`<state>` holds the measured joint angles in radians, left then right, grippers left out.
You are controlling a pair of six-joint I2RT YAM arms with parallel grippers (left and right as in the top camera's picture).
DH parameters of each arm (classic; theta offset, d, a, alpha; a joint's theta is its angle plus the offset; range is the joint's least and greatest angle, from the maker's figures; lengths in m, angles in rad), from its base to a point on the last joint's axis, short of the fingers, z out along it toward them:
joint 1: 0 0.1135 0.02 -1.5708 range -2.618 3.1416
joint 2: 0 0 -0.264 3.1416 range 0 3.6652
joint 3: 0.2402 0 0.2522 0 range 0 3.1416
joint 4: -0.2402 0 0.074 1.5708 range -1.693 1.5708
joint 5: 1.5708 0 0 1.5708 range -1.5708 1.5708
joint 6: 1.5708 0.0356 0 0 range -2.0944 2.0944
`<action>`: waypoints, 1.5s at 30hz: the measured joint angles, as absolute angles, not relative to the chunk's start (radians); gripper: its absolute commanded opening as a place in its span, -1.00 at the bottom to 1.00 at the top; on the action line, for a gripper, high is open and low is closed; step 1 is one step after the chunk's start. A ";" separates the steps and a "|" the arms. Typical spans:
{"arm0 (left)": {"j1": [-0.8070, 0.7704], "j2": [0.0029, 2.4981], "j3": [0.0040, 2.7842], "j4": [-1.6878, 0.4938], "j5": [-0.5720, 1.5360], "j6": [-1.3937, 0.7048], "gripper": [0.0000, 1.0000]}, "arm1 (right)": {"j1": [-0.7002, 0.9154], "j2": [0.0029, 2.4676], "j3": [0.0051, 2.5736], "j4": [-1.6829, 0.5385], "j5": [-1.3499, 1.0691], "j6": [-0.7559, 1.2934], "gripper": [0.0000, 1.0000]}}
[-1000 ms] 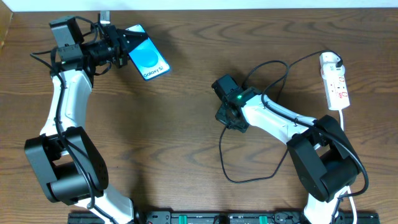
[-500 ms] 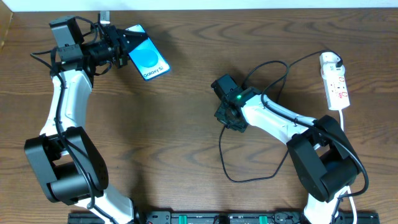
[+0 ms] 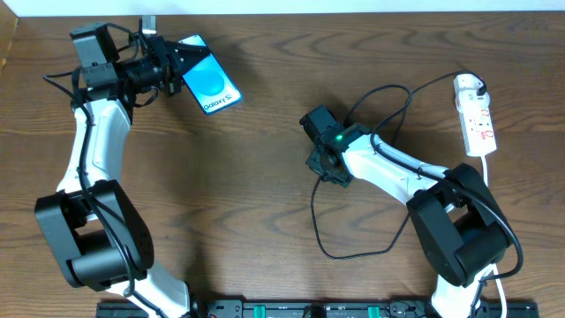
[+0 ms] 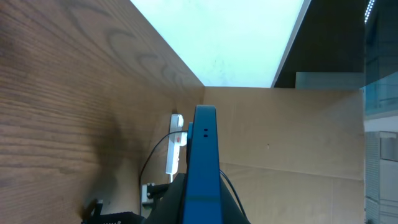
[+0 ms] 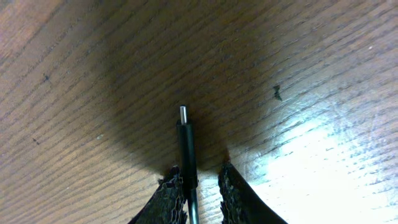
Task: Plug charger to phone and switch on socket
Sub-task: 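Lift the connector and move it left toward the phone's bottom port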
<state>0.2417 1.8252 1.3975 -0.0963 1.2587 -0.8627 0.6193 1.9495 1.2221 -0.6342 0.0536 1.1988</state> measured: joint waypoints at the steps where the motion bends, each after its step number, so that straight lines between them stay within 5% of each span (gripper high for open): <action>1: 0.241 1.825 1.398 -0.096 1.259 -0.863 -0.85 | 0.619 1.950 1.222 -0.635 0.055 1.198 -0.78; 4: 0.241 1.825 1.398 -0.096 1.259 -0.863 -0.86 | 0.619 1.951 1.222 -0.635 0.062 1.200 -0.98; 13: 0.242 1.825 1.398 -0.100 1.259 -0.862 -0.86 | 0.619 1.954 1.222 -0.596 -0.027 1.185 -0.98; 32: 0.242 1.825 1.398 0.049 1.445 -0.796 -0.85 | 0.568 1.983 1.209 0.371 -1.042 0.835 -0.98; 45: 0.242 1.825 1.398 0.091 1.463 -0.790 -0.85 | 0.568 1.983 1.209 0.461 -1.244 0.825 -0.98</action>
<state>0.2417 1.8252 1.3975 0.0910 1.4628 -0.7898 0.5682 1.9831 1.2091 0.4610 -1.2438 0.8253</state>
